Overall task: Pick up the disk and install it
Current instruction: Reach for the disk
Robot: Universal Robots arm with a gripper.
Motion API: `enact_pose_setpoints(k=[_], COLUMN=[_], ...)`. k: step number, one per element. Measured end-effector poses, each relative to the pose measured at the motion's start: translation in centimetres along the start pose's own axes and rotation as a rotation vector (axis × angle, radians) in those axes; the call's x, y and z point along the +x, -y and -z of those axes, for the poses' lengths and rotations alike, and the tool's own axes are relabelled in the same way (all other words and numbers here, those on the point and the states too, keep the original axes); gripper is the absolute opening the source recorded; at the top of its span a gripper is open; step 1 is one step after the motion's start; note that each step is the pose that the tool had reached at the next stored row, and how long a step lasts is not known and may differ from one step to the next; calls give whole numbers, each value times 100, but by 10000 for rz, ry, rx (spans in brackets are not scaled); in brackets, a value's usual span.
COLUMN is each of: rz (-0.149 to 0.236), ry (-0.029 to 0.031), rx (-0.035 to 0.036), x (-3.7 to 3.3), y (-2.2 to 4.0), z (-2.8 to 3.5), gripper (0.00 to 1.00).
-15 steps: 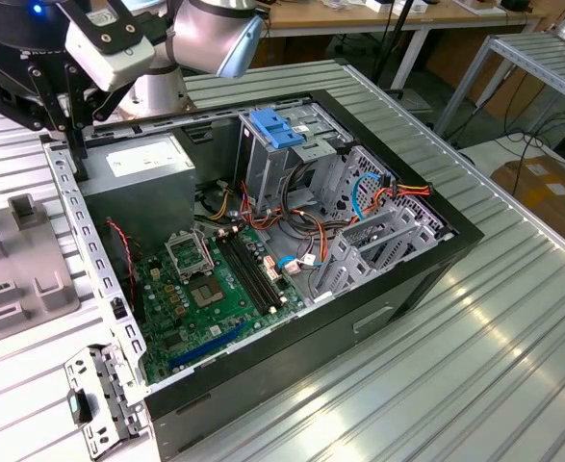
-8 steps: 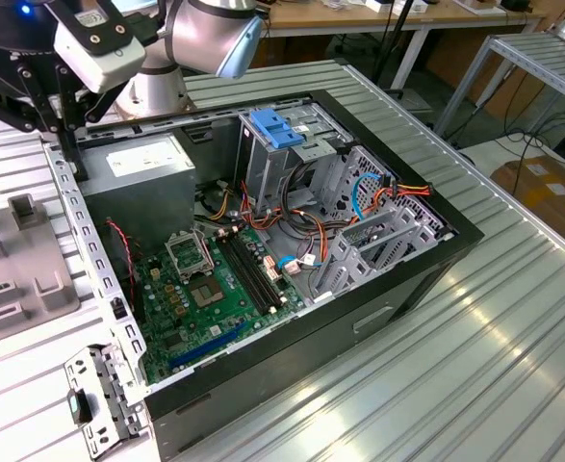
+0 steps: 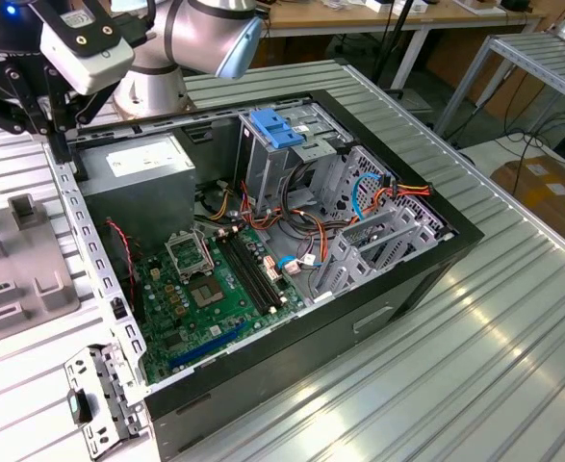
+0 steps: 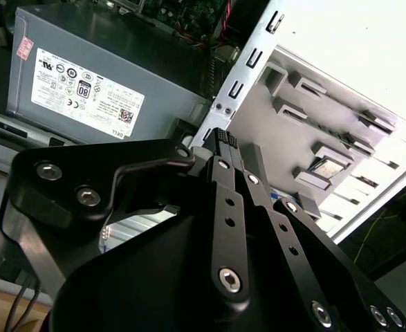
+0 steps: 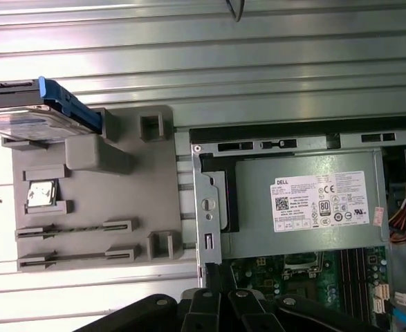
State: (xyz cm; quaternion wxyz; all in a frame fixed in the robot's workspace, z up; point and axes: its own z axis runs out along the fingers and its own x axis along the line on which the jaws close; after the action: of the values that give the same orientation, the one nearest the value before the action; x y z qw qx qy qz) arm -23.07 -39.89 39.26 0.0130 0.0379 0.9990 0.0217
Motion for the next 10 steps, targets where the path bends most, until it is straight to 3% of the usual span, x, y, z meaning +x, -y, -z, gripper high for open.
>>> enact_pose_setpoints(k=[10], rz=[0], ry=[1], rx=[-1], x=[108], y=[8], z=[0], gripper=[11])
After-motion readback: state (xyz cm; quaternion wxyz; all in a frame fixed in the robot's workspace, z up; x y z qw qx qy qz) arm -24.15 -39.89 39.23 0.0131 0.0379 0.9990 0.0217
